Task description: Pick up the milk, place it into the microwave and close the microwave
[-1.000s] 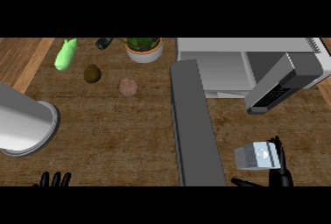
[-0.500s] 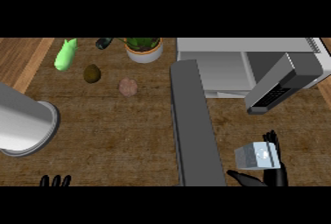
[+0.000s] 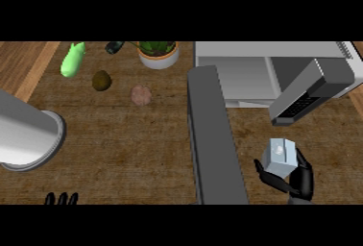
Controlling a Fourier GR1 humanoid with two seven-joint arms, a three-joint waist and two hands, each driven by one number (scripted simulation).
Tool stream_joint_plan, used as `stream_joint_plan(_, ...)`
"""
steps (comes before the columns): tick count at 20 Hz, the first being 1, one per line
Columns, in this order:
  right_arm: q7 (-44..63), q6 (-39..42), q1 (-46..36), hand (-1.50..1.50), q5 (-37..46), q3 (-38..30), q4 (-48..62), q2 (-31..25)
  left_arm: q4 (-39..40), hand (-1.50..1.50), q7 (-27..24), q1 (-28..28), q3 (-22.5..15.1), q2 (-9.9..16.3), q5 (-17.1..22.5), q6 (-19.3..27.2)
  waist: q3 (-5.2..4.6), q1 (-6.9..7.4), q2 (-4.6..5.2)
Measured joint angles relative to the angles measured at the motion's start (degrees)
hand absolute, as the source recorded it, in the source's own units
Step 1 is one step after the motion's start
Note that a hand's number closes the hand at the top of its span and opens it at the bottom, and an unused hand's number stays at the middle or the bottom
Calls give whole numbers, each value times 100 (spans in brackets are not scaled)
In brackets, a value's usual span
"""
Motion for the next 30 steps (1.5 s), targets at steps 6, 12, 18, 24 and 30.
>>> stream_joint_plan(6, -199, -37, -423, 150, -105, -178, 364, -12, 10, -150, 44, -65, 49, 60, 91, -20, 5, 7, 8)
stream_joint_plan(12, -169, 209, -1457, 150, -48, -210, 1378, -239, -17, -150, 38, -95, 72, 151, 190, -147, 17, 137, 47)
stream_joint_plan(18, -238, 457, -1993, 150, -32, -253, 2038, -357, -82, -150, 137, -96, 87, 195, 247, -132, 15, 114, 47)
stream_joint_plan(24, -190, 585, -1896, 150, -17, -111, 1752, -327, -176, -150, 94, -2, 28, 200, 209, -61, 5, 25, 10)
stream_joint_plan(30, 205, 683, -1153, 150, -25, 253, 425, -263, -232, -150, 126, 90, -51, 265, 225, -79, -4, -75, -25)
